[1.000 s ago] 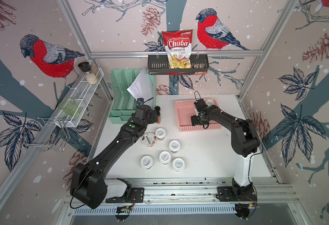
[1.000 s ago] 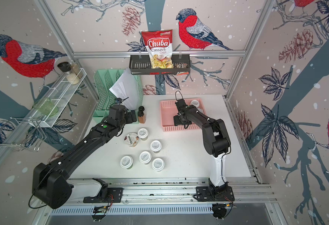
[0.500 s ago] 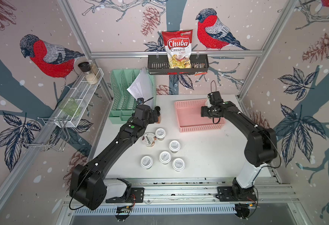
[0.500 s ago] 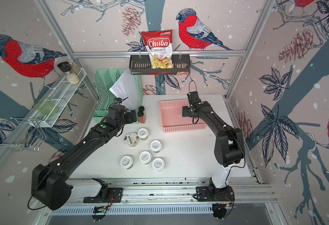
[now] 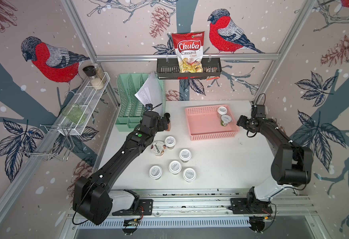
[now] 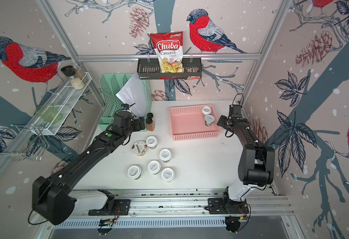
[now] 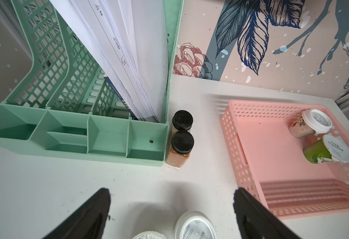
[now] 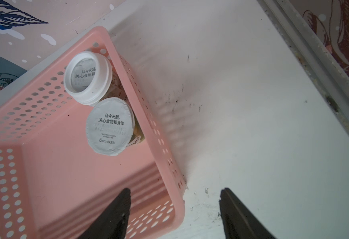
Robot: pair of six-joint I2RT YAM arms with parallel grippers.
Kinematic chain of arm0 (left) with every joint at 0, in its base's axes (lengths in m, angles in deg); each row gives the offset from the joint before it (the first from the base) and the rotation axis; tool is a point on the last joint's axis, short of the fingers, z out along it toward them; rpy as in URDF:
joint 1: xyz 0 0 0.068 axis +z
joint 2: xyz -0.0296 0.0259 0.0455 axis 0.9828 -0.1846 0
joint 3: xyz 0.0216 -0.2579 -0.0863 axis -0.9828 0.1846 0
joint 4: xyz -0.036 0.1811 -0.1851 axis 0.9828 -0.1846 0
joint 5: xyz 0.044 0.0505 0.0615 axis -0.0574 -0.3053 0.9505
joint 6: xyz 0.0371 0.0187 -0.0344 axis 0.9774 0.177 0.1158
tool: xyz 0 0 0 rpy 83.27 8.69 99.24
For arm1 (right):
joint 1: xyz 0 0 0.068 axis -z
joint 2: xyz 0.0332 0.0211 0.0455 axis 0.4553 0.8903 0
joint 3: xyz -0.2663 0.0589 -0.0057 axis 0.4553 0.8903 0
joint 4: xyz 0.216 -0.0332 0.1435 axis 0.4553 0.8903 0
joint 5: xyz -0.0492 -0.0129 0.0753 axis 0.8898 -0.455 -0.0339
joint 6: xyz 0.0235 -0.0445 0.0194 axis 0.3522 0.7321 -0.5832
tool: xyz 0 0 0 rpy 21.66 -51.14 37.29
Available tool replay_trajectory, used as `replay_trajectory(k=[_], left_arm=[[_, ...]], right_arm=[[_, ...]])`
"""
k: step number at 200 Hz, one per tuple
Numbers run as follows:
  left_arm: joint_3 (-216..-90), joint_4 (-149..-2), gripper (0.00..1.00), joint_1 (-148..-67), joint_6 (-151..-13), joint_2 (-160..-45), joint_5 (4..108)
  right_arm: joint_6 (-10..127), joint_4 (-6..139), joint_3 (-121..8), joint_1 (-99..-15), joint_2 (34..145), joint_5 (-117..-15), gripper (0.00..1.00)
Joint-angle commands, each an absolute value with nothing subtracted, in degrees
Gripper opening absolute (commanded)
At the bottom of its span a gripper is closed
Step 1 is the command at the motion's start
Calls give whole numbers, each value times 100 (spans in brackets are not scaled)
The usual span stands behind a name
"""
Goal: Put the yogurt in the basket
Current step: Adjust the basket at the center of the board.
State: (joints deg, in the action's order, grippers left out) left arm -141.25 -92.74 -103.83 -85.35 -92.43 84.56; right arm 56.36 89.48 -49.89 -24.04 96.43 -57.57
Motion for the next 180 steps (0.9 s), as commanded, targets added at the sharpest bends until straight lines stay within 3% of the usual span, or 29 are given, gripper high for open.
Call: replay_trajectory(k=[1, 180], left_arm=[[-14121, -9198, 96, -10371, -8538, -9187, 8393], [-14116, -9172, 96, -10371, -8499, -9167, 8459]], right_arm=[[5602, 8745, -4957, -2405, 9892, -5893, 71], [5691, 8619, -4291, -2414, 9871, -5931, 70]])
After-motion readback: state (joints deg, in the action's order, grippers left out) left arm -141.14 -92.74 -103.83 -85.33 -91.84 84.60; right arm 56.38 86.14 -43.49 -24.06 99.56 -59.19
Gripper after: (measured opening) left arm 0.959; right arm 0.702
